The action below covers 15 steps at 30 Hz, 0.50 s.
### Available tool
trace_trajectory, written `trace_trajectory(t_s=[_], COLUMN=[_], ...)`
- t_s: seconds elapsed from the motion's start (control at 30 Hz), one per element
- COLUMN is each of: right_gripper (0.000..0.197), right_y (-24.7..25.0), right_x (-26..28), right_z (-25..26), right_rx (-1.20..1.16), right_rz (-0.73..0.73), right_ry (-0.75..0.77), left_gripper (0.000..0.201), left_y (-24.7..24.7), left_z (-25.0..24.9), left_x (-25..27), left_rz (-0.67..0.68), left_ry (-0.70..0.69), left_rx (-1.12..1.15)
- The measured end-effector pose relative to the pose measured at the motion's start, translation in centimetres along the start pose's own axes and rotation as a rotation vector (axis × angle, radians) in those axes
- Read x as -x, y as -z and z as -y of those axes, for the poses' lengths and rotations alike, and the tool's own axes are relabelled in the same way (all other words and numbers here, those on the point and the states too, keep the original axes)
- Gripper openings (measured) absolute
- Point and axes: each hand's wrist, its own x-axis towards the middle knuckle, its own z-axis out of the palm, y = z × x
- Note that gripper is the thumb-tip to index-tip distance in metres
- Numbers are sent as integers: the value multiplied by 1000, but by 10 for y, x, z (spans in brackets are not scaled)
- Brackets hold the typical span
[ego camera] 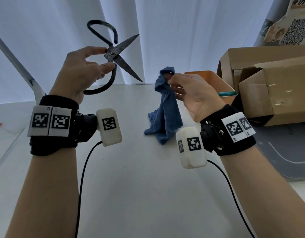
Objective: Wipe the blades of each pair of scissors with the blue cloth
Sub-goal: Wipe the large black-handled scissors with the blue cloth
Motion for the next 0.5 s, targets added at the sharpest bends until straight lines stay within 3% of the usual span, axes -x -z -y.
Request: trace_trajectory(t_s=[0.2,0.3,0.5], right_gripper=[2,10,42], right_y=[1,-1,-8], right_x=[1,0,0], right_z=[1,2,-2], right_rx=[22,-32,-31], right_rz=[-75,-38,45], right_ry=[-25,0,88], left_gripper=[30,18,25], left_y=[-3,-4,0], left_z=[-2,-2,1], left_x=[-1,-4,-7], left_rz=[74,141,383], left_ry=[34,74,110], left_rx=[16,54,131])
